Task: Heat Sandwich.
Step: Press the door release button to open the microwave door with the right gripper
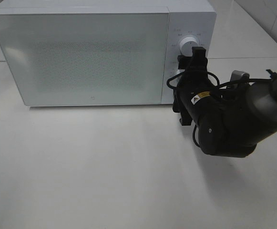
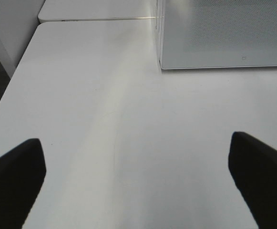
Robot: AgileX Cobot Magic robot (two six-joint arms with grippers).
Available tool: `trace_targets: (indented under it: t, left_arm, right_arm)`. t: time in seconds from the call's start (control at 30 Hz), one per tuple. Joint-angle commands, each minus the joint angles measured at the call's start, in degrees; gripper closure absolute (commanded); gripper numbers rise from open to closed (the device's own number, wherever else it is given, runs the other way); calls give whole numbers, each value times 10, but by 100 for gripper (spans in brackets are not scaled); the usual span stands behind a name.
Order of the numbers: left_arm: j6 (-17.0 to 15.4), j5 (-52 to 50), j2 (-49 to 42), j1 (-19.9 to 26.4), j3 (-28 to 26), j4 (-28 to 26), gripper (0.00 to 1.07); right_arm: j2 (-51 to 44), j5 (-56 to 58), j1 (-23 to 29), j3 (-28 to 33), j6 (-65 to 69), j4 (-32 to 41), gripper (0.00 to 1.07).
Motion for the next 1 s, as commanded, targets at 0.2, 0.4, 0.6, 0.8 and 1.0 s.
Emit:
trace_targets:
  t: [0.2, 0.4, 0.6, 0.8, 1.0]
  left_arm:
    - [-2, 1, -15, 2, 2, -5, 5]
    - [-2, 1, -15, 2, 2, -5, 5]
    - [-2, 1, -15, 2, 2, -5, 5]
    - [-2, 1, -15, 2, 2, -5, 5]
    - [-2, 1, -15, 2, 2, -5, 5]
  right_arm:
    - [-71, 50, -3, 64, -21, -52, 31]
    - [-131, 151, -3, 107, -118, -96, 31]
    - [-178, 274, -3, 111, -284, -106, 31]
    - [-229, 423, -3, 93, -535, -101, 31]
    - [-254, 594, -3, 38, -803, -101, 31]
